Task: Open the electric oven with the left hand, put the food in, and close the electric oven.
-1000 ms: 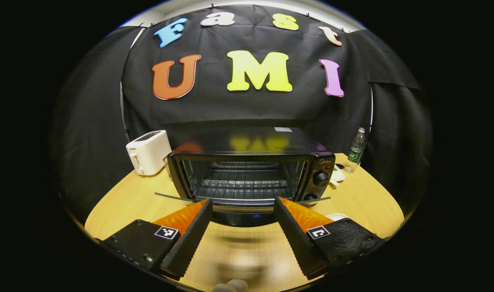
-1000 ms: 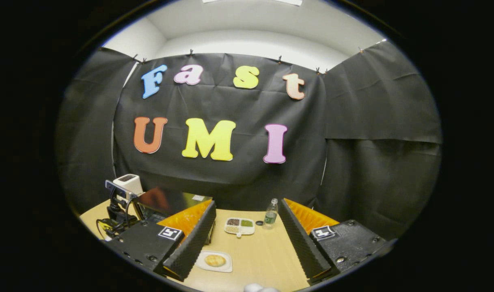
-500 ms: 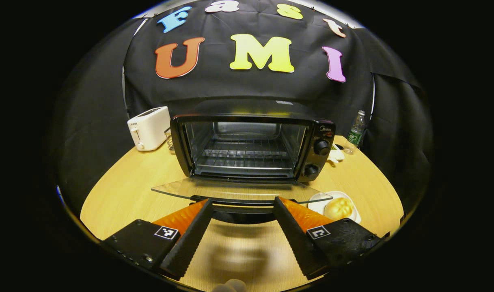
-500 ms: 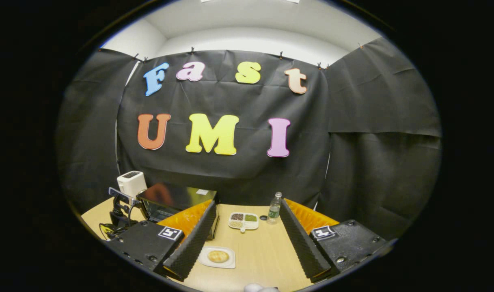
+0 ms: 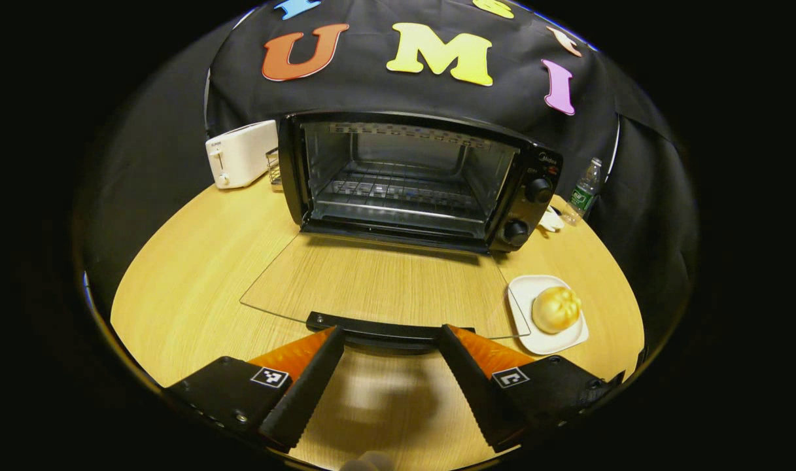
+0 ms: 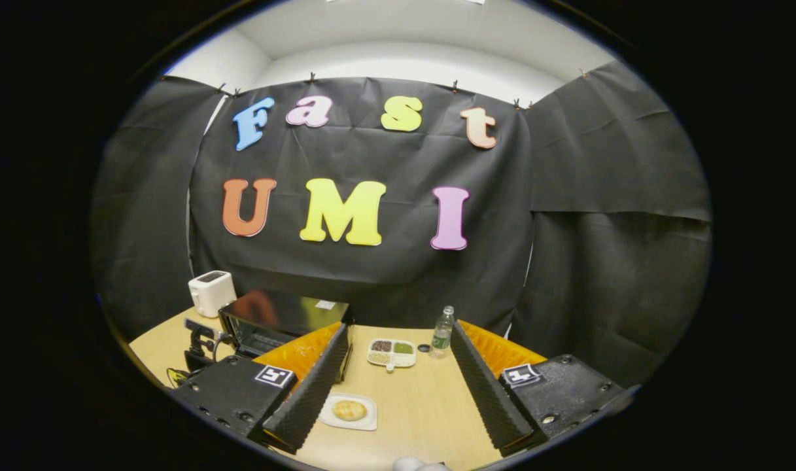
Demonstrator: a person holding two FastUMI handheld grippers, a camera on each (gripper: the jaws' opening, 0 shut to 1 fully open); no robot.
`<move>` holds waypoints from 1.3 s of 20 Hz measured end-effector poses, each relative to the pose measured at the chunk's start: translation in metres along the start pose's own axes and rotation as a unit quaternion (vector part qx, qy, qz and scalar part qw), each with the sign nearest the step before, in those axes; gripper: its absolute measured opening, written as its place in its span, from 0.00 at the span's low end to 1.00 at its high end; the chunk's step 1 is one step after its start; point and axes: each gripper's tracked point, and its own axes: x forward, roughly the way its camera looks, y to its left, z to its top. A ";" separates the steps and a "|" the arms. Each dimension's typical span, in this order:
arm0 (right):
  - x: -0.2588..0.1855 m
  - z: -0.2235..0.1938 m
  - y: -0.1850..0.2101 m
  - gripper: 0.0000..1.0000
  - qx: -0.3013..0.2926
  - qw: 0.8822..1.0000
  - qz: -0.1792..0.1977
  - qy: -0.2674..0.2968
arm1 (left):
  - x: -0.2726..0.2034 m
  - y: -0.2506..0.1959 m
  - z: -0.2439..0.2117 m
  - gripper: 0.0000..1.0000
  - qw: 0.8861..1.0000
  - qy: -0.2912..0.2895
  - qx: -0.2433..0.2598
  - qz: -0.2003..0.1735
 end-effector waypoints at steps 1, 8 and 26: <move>0.000 -0.002 -0.001 1.00 -0.002 1.000 -0.001 0.003 | 0.005 0.002 -0.005 1.00 1.000 0.011 0.003 0.004; 0.001 -0.013 -0.006 1.00 0.002 1.000 -0.006 0.016 | 0.010 0.001 -0.014 0.94 0.999 0.052 0.004 -0.001; 0.044 -0.035 0.007 1.00 0.041 0.999 0.012 0.002 | -0.234 0.015 0.189 0.94 0.933 -0.355 0.060 0.006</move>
